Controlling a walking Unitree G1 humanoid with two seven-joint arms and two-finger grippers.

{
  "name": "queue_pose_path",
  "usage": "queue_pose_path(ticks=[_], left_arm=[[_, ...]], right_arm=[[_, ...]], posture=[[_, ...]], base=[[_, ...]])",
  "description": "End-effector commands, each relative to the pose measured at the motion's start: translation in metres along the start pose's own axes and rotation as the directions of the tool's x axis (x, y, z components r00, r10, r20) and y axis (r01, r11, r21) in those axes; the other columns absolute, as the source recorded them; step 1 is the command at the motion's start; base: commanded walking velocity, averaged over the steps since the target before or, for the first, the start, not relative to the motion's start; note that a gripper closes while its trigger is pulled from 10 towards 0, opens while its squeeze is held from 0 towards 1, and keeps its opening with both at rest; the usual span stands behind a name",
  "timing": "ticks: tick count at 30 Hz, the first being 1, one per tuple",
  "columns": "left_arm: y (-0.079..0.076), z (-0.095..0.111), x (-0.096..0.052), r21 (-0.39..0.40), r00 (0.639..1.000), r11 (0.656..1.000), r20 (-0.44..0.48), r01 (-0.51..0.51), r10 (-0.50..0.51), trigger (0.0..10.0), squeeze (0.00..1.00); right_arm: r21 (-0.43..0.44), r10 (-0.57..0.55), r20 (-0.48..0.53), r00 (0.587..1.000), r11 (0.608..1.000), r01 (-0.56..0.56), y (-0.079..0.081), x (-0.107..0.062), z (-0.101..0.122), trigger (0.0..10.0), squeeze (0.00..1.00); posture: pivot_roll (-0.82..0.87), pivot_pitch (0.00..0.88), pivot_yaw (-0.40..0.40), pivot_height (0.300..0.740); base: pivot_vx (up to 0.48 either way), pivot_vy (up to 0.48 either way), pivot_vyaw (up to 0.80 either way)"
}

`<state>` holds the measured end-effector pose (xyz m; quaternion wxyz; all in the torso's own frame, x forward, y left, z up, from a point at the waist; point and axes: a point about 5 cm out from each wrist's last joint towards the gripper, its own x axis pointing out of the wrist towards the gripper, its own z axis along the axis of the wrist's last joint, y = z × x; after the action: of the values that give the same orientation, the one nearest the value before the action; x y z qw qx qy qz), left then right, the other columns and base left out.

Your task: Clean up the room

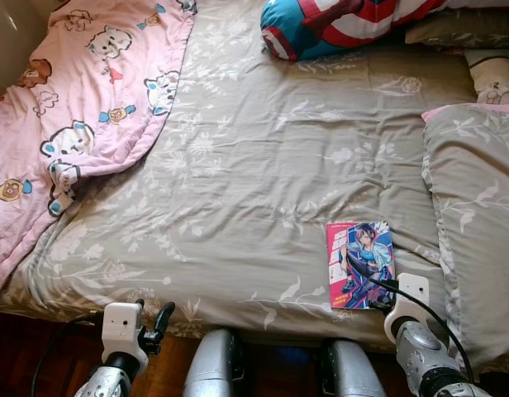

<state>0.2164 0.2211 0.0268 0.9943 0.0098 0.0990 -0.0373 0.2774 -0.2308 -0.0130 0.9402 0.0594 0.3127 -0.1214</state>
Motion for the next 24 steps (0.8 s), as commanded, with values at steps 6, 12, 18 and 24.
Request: queue_pose_path(ticks=[6, 12, 18, 24], left_arm=[[0.003, -0.008, -0.008, 0.011, 0.999, 1.000, -0.055, -0.002, 0.002, 10.0, 0.00], [0.001, -0.005, -0.008, 0.013, 0.999, 1.000, -0.052, -0.003, 0.004, 10.0, 0.00], [0.001, -0.004, -0.006, 0.014, 0.999, 1.000, -0.051, -0.006, 0.007, 10.0, 0.00], [0.002, -0.005, -0.005, 0.012, 0.999, 1.000, -0.053, -0.007, 0.008, 10.0, 0.00]], right_arm=[[0.012, -0.039, -0.086, 0.995, 0.999, 0.040, -0.010, -0.004, -0.022, 10.0, 0.12], [0.010, -0.063, -0.085, 0.994, 0.998, 0.064, -0.014, -0.005, -0.022, 10.0, 0.28], [0.019, -0.083, -0.081, 0.993, 0.996, 0.084, -0.016, -0.005, -0.021, 10.0, 0.00], [0.039, -0.092, -0.083, 0.992, 0.995, 0.095, -0.018, -0.005, -0.022, 10.0, 1.00]], posture=[[0.15, 0.366, 0.144, 0.663], [0.15, 0.366, 0.145, 0.663], [0.15, 0.363, 0.143, 0.663], [0.15, 0.359, 0.142, 0.663]], base=[[0.000, 0.000, 0.00], [0.000, 0.000, 0.00], [0.000, 0.000, 0.00], [0.000, 0.000, 0.00]])
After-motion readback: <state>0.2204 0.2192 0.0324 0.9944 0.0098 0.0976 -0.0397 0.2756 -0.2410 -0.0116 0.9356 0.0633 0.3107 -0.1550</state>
